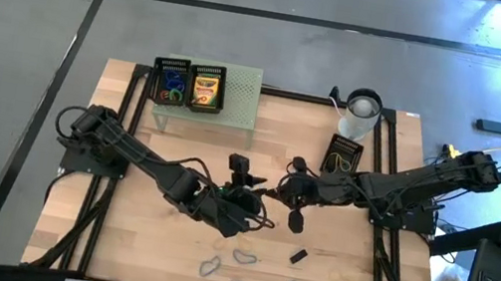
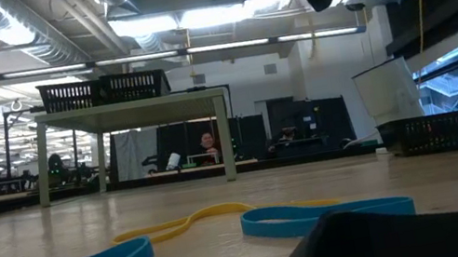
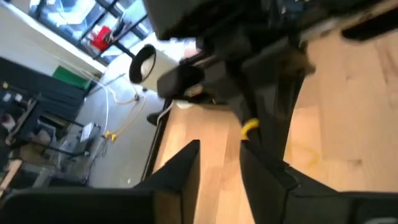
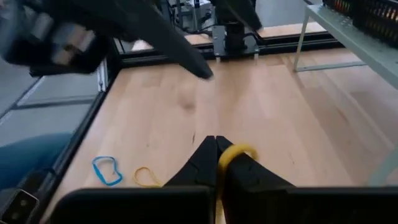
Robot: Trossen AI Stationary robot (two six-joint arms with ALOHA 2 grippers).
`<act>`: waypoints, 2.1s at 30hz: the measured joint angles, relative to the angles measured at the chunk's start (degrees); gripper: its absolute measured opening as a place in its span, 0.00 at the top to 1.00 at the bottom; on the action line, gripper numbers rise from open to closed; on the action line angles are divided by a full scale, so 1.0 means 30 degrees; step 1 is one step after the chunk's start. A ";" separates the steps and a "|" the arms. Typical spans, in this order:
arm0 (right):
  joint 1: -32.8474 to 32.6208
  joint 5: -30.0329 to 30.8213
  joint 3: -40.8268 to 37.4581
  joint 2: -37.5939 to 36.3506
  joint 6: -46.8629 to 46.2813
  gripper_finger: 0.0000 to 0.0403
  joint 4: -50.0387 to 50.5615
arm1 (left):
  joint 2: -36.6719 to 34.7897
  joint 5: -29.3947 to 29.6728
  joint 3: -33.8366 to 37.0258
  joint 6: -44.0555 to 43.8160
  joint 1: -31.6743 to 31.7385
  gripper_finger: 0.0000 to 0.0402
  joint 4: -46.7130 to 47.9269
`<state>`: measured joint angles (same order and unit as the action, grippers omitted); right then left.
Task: Pick & Place Office Desk Supplies
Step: Put the yellow rubber band into the black bin
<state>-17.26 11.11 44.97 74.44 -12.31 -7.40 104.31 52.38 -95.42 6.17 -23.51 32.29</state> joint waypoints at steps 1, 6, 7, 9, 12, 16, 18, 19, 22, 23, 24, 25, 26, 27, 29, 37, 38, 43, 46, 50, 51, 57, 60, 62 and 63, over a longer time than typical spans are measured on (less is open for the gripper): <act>0.0015 0.0004 0.0000 -0.0117 -0.0223 0.99 0.0070 | 0.0000 0.0024 0.0000 -0.0297 0.0009 0.71 0.0265; 0.0353 0.0747 0.0000 -0.1340 -0.1356 1.00 0.2117 | 0.0000 -0.0160 0.0000 -0.2040 0.0002 0.65 0.1452; 0.0476 0.1064 0.0000 -0.1731 -0.1633 1.00 0.2839 | 0.0000 -0.0422 0.0000 -0.2345 0.0000 0.64 0.1688; 0.0784 0.1751 0.0000 -0.2424 -0.2292 1.00 0.4456 | 0.0000 -0.1127 0.0000 -0.3141 -0.0056 0.64 0.2106; 0.1360 0.3019 0.0000 -0.3485 -0.3453 1.00 0.6947 | 0.0000 -0.2110 0.0000 -0.4326 -0.0172 0.64 0.2555; 0.2382 0.4713 0.0000 -0.4493 -0.5583 1.00 1.0811 | 0.0000 -0.2698 0.0000 -0.5516 -0.0538 0.65 0.2918; 0.2895 0.5693 0.0000 -0.4816 -0.6772 1.00 1.2905 | 0.0000 -0.2917 0.0000 -0.5682 -0.0788 0.66 0.3044; 0.3174 0.6137 0.0000 -0.4906 -0.7297 1.00 1.3835 | 0.0000 -0.2936 0.0000 -0.5661 -0.0943 0.67 0.3112; 0.4002 0.6962 0.0000 -0.5064 -0.8396 1.00 1.6118 | 0.0000 -0.2903 0.0000 -0.5194 -0.1411 0.68 0.3425; 0.4302 0.7052 0.0000 -0.5067 -0.8657 1.00 1.6576 | 0.0000 -0.2897 0.0000 -0.5150 -0.1562 0.68 0.3498; 0.4583 0.7125 0.0000 -0.5067 -0.8784 1.00 1.6945 | 0.0000 -0.2882 0.0000 -0.5157 -0.1691 0.69 0.3504; 0.4888 0.7155 0.0000 -0.5067 -0.8833 1.00 1.7238 | 0.0000 -0.2878 0.0000 -0.5157 -0.1819 0.69 0.3499; 0.5195 0.7155 0.0000 -0.5067 -0.8833 1.00 1.7388 | 0.0000 -0.2875 0.0000 -0.5157 -0.1951 0.70 0.3499; 0.5484 0.7158 0.0000 -0.5067 -0.8830 1.00 1.7420 | 0.0000 -0.2848 0.0000 -0.5157 -0.2073 0.70 0.3503; 0.5987 0.7163 0.0000 -0.5067 -0.8742 1.00 1.7391 | 0.0000 -0.2805 0.0000 -0.5157 -0.2269 0.72 0.3499; 0.7276 0.7208 0.0002 -0.5487 -0.7760 1.00 1.7354 | 0.0000 -0.2518 0.0000 -0.5157 -0.2780 0.76 0.4028; 0.7402 0.7209 0.0007 -0.5589 -0.7714 1.00 1.7356 | 0.0000 -0.2246 0.0000 -0.5171 -0.2808 0.77 0.4191; 0.8024 0.7133 0.0007 -0.6080 -0.7689 1.00 1.8599 | 0.0000 -0.0477 0.0000 -0.5503 -0.2909 0.78 0.4709; 0.8423 0.7000 0.0007 -0.6318 -0.8170 1.00 2.0306 | 0.0000 -0.0204 0.0000 -0.5508 -0.2904 0.78 0.4823; 0.8748 0.5551 0.0007 -0.6364 -0.9295 1.00 2.2782 | 0.0000 -0.0197 0.0000 -0.5514 -0.2905 0.78 0.4818; 0.8811 0.4891 0.0007 -0.6356 -0.9481 1.00 2.3140 | 0.0000 -0.0197 0.0000 -0.5514 -0.2898 0.78 0.4818; 0.8816 0.2938 0.0007 -0.6356 -0.9751 1.00 2.3640 | 0.0000 -0.0197 0.0000 -0.5806 -0.2898 0.78 0.4818; 0.8809 0.3453 0.0007 -0.6356 -0.9864 1.00 2.3982 | 0.0000 -0.0196 0.0000 -0.5864 -0.2898 0.78 0.4825; 0.8813 0.4344 0.0007 -0.6356 -1.0416 1.00 2.4509 | 0.0000 -0.0190 0.0000 -0.5864 -0.2898 0.78 0.4825; 0.8816 0.4790 0.0007 -0.6356 -1.0704 1.00 2.4803 | 0.0000 -0.0195 0.0000 -0.5859 -0.2898 0.78 0.4831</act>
<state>9.19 25.48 44.99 55.37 -44.42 67.00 104.31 51.80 -95.42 -11.40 -32.21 46.78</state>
